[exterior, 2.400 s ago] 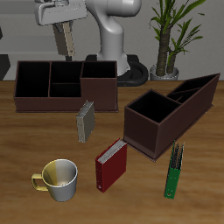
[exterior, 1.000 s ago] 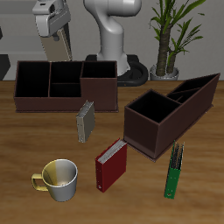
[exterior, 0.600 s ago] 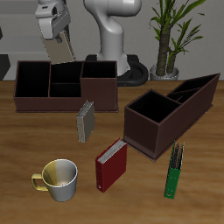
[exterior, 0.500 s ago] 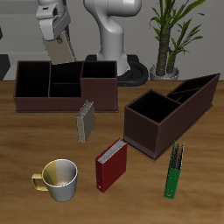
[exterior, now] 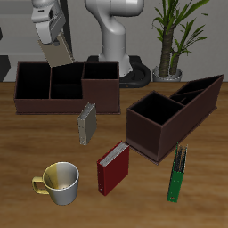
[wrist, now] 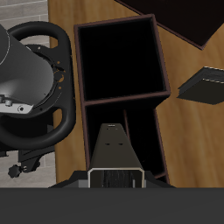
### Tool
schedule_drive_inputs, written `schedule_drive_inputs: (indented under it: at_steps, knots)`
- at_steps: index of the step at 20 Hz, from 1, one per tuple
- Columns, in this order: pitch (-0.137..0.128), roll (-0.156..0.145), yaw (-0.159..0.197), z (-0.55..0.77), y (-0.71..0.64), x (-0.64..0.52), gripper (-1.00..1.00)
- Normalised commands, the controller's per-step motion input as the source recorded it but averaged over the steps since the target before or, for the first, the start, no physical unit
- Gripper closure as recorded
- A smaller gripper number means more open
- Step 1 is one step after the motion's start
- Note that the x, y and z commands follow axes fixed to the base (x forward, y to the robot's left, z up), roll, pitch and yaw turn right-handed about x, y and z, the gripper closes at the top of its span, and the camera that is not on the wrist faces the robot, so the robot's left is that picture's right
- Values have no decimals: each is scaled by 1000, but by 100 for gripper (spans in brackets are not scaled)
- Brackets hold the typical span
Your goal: Place the right yellow book into the back desk caddy's back compartment and place the green book into the left desk caddy's back compartment and place the left yellow book into the left desk caddy's left compartment
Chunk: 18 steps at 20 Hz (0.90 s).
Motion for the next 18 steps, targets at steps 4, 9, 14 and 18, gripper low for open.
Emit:
schedule_drive_inputs:
  at_steps: [4, 9, 14, 18]
  knots:
    - [4, 5, 1, 69, -127, 182, 100]
    - [14, -7, -52, 57, 100, 49, 100]
    - [63, 30, -6, -125, 259, -52, 100]
    - [65, -1, -20, -210, 36, -35, 100]
